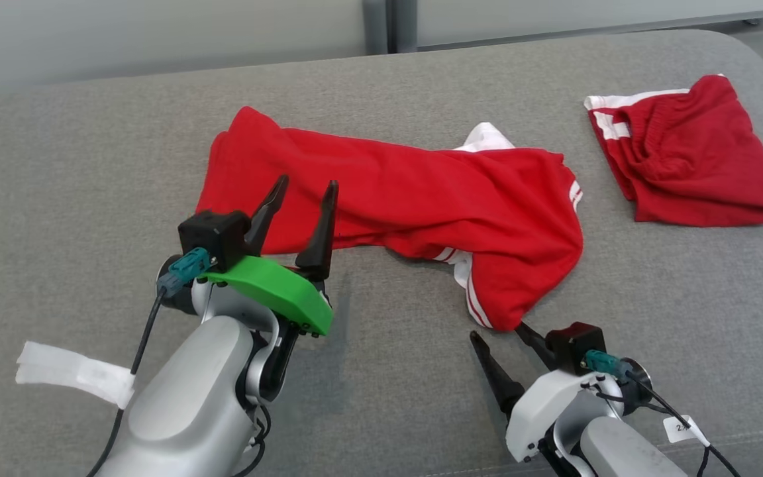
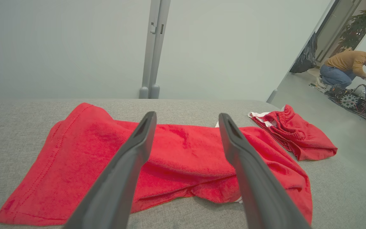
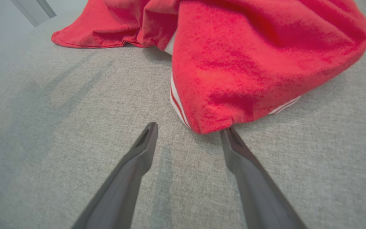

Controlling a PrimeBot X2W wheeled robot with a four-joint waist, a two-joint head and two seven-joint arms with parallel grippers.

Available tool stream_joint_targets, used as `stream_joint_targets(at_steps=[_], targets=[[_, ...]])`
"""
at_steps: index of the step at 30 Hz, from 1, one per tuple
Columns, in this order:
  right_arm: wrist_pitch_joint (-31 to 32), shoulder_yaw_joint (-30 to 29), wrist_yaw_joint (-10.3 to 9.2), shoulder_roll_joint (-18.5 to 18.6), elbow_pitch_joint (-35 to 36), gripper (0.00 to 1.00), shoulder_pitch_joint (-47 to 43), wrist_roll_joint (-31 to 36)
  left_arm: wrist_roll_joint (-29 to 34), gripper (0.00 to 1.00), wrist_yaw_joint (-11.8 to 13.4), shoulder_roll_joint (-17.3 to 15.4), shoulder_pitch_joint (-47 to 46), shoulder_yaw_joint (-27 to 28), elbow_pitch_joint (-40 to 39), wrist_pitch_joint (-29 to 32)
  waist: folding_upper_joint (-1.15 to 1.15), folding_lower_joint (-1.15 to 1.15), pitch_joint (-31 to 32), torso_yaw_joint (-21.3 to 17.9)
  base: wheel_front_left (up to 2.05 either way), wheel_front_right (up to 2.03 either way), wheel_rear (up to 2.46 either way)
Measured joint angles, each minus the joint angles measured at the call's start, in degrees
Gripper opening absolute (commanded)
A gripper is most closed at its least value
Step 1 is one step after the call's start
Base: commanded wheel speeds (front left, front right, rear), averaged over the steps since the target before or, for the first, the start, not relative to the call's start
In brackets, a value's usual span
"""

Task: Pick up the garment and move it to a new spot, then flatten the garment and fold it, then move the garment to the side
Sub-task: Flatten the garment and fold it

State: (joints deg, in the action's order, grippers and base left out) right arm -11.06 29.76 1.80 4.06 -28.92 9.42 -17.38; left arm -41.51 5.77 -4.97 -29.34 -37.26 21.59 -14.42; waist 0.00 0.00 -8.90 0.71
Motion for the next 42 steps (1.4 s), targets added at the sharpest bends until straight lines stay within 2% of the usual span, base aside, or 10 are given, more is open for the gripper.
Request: stream_joint_targets(at_steps=[4, 5, 6, 10, 11, 15, 20, 24, 31, 42], targets=[[-0.54, -1.29, -0.49, 0.00, -1.87, 1.00, 1.08, -0.37, 0.55, 1.00, 0.35, -0.74, 2.89, 3.11, -2.15, 0.00, 0.00, 0.00, 0.33, 2.66, 0.00, 0.00, 0.00], [-0.59, -1.42, -0.69, -0.01, -2.35, 0.86, 1.35, -0.37, 0.63, 1.00, 0.36, -1.18, 3.61, 4.01, -2.54, 0.00, 0.00, 0.00, 0.43, 3.27, 0.00, 0.00, 0.00], [-0.69, -1.44, -0.82, -0.01, -2.88, 0.55, 1.66, -0.37, 0.90, 1.00, 0.38, -1.60, 4.37, 4.88, -3.00, 0.00, 0.00, 0.00, 0.54, 3.81, 0.00, 0.00, 0.00], [-1.25, -1.45, -0.60, -0.08, -3.55, 0.06, 3.01, -0.37, 1.74, 1.00, 0.88, -3.19, 7.72, 8.29, -4.89, 0.00, 0.00, 0.00, 1.31, 5.17, 0.00, 0.00, 0.00], [-1.83, -1.66, 0.34, -0.09, -3.23, 0.00, 4.49, -0.74, 2.81, 1.00, 0.88, -3.54, 9.76, 10.94, -6.35, 0.00, 0.00, 0.00, 1.83, 5.18, 0.00, 0.00, 0.00], [-2.07, 2.52, 4.80, -0.19, 4.43, 0.00, 6.89, -3.01, 4.46, 1.00, 0.98, -3.56, 15.14, 16.44, -10.46, 0.00, 0.00, 0.00, 3.50, 3.05, 0.00, 0.00, 0.00], [-1.93, 1.76, 5.25, -0.11, 9.64, 0.00, 6.89, -6.99, 5.69, 1.00, 1.07, -3.25, 17.46, 17.78, -12.40, 0.00, 0.00, 0.00, 4.91, 1.77, 0.00, 0.00, 0.00], [-1.58, -4.58, 5.23, 1.58, 12.78, 0.00, 7.06, -11.95, 6.78, 1.00, 1.08, -2.99, 18.63, 18.89, -14.28, 0.00, 0.00, 0.00, 5.51, 1.08, 0.00, 0.00, 0.00], [4.68, -11.36, 4.61, 10.37, 4.11, 0.00, 7.87, -14.17, 7.82, 1.00, 1.09, -2.49, 20.12, 18.84, -16.42, 0.00, 0.00, 0.00, 4.20, 1.47, 0.00, 0.00, 0.00], [9.85, -15.69, 2.03, 13.30, -7.65, 0.00, 15.31, -15.79, 9.26, 1.00, 1.32, -1.83, 20.25, 18.94, -18.34, 0.00, 0.00, 0.00, 0.57, 3.76, 0.00, 0.00, 0.00]])
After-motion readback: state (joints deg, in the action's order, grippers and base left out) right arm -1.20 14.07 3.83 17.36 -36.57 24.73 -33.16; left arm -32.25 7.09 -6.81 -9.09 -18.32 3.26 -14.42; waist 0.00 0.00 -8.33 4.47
